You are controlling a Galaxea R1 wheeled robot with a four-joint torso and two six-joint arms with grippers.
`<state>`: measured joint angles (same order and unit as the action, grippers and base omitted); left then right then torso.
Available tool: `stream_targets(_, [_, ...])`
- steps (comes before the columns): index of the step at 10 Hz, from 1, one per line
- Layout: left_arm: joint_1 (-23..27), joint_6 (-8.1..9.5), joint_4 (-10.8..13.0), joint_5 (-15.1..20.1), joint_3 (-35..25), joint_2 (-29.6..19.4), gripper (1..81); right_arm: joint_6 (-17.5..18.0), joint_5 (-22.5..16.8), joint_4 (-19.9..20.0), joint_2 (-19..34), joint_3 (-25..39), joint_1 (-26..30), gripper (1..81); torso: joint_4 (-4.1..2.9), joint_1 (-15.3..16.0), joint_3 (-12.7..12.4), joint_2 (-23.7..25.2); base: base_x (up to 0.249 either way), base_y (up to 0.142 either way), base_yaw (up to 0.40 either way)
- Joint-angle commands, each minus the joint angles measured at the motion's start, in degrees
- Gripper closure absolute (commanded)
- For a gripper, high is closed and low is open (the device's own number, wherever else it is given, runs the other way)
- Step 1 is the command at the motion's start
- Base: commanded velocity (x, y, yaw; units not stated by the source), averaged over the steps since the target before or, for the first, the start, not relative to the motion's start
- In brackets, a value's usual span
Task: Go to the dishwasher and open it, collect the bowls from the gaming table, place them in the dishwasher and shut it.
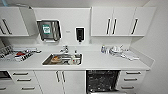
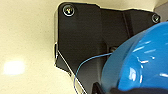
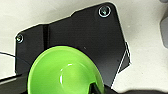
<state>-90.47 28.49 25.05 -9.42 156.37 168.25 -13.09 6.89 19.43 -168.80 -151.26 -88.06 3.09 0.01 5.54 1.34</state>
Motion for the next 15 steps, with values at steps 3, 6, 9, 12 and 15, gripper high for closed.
stream_targets(3, [1.57, -0.28, -0.18, 2.22, 0.08, -0.55, 81.1, 0.08, -3.11, 0.34, 0.55, 0.01, 2.14, 81.1, 0.00, -0.01, -0.02, 0.02, 0.136, 0.000, 0.000])
stream_targets(6, [1.47, -0.19, -0.18, 2.22, 0.08, -0.55, 81.1, 0.52, -3.20, 0.34, 0.72, 0.01, 2.05, 81.1, 0.00, -0.01, -0.02, 0.02, 0.136, 0.000, 0.000])
stream_targets(9, [1.39, -0.19, -0.27, 1.95, 0.08, -0.99, 81.1, 0.61, -3.20, 0.34, 1.25, 0.45, 1.97, 81.1, 0.00, 0.00, -0.02, 0.02, 0.136, 0.000, 0.000])
stream_targets(12, [1.39, -0.19, -0.27, 1.95, 0.08, -0.99, 81.1, 0.70, -3.28, 0.34, 2.30, 2.12, 1.70, 81.1, 0.00, 0.05, 0.00, -0.02, 0.068, 0.000, 0.000])
stream_targets(15, [1.12, -0.19, -0.09, 1.60, -0.01, -1.16, 81.1, 0.70, -3.20, 0.34, 7.05, 10.12, 1.62, 81.1, 0.00, 0.07, 0.00, 0.00, 0.000, 0.000, 0.000])
